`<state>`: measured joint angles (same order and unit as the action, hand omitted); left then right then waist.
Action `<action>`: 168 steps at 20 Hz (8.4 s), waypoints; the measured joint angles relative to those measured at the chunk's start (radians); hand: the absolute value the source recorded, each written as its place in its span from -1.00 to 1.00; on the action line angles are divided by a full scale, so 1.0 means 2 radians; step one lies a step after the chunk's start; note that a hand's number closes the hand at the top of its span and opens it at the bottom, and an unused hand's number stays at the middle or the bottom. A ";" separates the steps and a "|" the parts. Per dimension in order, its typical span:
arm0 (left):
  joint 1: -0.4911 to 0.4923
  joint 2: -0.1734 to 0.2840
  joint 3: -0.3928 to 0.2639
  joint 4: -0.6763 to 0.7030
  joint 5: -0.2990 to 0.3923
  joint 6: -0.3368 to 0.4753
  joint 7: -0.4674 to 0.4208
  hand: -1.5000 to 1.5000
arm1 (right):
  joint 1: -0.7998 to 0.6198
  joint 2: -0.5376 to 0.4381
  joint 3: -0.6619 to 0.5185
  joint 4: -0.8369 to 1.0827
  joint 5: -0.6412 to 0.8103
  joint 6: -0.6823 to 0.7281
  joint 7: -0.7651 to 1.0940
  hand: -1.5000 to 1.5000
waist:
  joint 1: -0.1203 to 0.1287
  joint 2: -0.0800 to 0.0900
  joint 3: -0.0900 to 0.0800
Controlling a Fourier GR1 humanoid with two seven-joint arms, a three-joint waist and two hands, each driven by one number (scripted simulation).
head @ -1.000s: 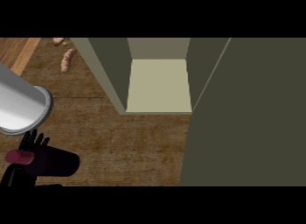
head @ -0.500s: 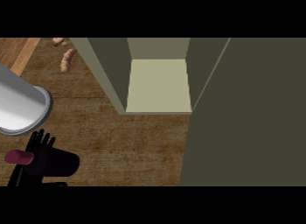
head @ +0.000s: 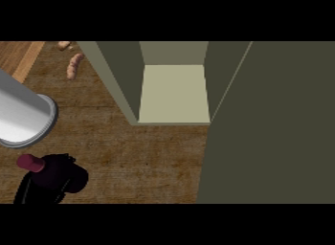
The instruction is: Pick up the wine, place it into the cabinet and close the cabinet
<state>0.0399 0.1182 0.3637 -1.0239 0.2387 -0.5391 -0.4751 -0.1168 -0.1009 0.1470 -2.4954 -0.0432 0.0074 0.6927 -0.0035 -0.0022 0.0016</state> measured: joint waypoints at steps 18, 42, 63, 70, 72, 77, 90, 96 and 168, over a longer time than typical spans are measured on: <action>-0.056 -0.002 -0.048 -0.009 -0.097 0.092 -0.083 1.00 | 0.013 0.003 -0.006 0.002 -0.001 0.006 -0.014 -1.00 | -0.001 0.000 -0.001; -0.022 -0.056 -0.180 -0.369 -0.042 0.184 0.167 1.00 | 0.015 0.012 -0.019 0.005 -0.005 0.018 -0.018 -1.00 | 0.001 0.000 -0.001; -0.209 -0.059 -0.393 -0.366 -0.044 0.475 0.281 1.00 | 0.031 0.015 -0.031 0.004 -0.009 0.036 -0.034 -1.00 | -0.004 0.001 -0.001; -0.270 -0.059 -0.413 -0.305 -0.033 0.541 0.271 1.00 | 0.030 0.015 -0.033 0.004 -0.011 0.041 -0.031 -1.00 | -0.004 0.001 -0.001; -0.281 -0.059 -0.419 -0.287 -0.034 0.551 0.260 1.00 | 0.029 0.017 -0.034 0.004 -0.012 0.042 -0.032 -1.00 | -0.004 0.001 -0.001; -0.309 -0.059 -0.410 -0.249 -0.025 0.560 0.244 1.00 | 0.036 0.022 -0.022 0.004 -0.009 0.041 -0.034 -1.00 | -0.004 0.001 -0.001; -0.308 -0.059 -0.416 -0.162 0.058 0.580 0.140 1.00 | 0.021 0.017 -0.037 0.004 -0.014 0.046 -0.021 -1.00 | -0.005 0.001 -0.001; -0.290 -0.058 -0.428 -0.124 0.039 0.578 0.104 1.00 | 0.019 0.018 -0.037 0.003 -0.013 0.043 -0.019 -1.00 | -0.003 0.001 -0.001; -0.592 -0.059 -0.160 0.427 0.134 0.454 -0.143 1.00 | 0.035 0.043 0.001 0.014 -0.010 0.057 -0.054 -1.00 | -0.030 0.010 0.000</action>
<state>-1.1441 -0.0002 0.0431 -0.1697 0.5060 0.3697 -0.7607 -0.0472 -0.0147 0.1484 -2.4678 -0.0627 0.1218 0.5845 -0.0629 0.0177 0.0006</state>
